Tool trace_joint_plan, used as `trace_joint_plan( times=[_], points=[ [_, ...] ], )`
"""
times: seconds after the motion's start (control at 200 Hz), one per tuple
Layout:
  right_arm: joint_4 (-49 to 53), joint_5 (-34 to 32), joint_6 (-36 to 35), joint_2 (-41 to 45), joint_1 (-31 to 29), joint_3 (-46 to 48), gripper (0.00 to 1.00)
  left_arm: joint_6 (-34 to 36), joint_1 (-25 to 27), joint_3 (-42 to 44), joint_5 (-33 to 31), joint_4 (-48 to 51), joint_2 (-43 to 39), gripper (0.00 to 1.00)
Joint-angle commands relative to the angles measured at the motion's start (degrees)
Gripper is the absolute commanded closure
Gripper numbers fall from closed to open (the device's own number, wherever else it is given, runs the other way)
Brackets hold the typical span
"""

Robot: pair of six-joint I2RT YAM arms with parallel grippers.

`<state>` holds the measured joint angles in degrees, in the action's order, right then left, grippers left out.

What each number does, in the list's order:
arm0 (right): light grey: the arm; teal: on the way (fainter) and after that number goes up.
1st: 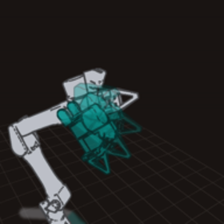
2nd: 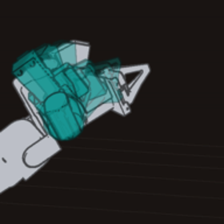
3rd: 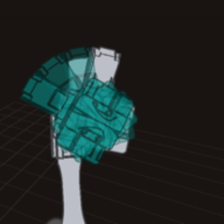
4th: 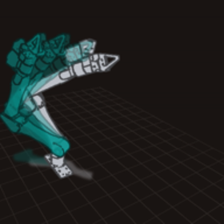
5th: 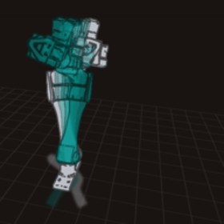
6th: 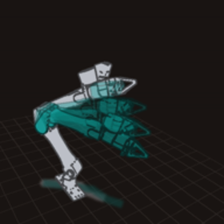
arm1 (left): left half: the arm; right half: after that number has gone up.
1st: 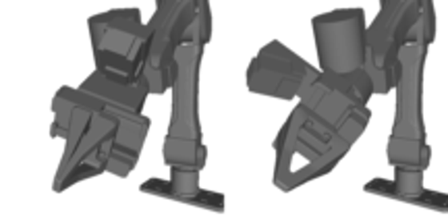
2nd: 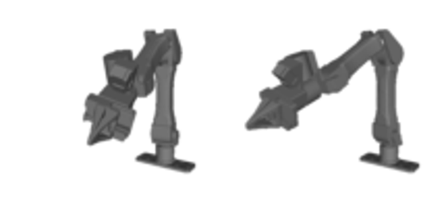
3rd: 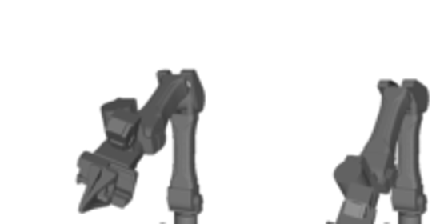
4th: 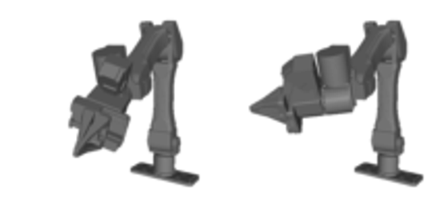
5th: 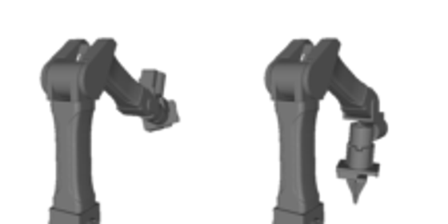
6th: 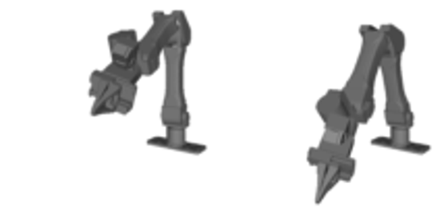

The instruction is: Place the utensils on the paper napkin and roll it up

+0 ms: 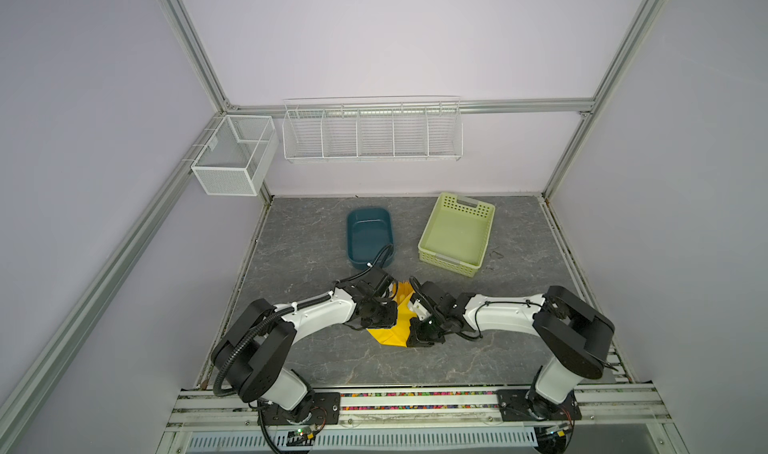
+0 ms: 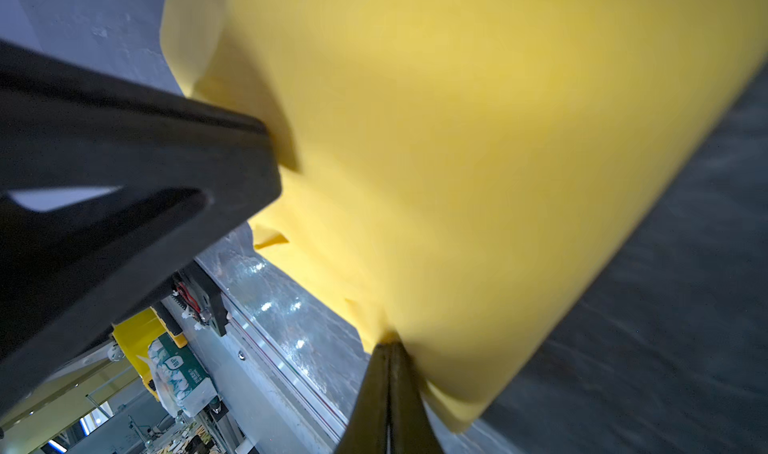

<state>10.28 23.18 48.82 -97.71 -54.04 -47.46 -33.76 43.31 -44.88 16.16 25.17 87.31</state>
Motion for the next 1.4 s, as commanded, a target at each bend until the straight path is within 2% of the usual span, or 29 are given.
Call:
trace_joint_plan(
  times=[0.0,0.495,0.74,1.015,1.4],
  points=[
    [3.6,-4.0,0.3,-0.3,-0.1,1.4,0.93,2.3,-0.3,-2.0,-2.1,2.5,1.7,0.89],
    [2.2,-3.2,1.7,1.7,1.7,-4.7,0.93,3.5,-0.3,-0.6,-2.7,2.3,3.5,0.93],
    [-1.8,-0.8,3.2,-2.5,5.6,-8.7,0.93,3.2,-0.3,0.1,-2.1,1.2,3.9,0.95],
    [-4.3,2.7,4.0,-8.9,6.3,-12.4,0.93,3.1,-0.3,0.8,-1.9,0.9,3.5,0.96],
    [2.3,-2.5,0.4,-10.7,6.7,-12.0,0.93,2.8,-0.3,1.9,-1.5,0.4,3.3,0.97]
  ],
)
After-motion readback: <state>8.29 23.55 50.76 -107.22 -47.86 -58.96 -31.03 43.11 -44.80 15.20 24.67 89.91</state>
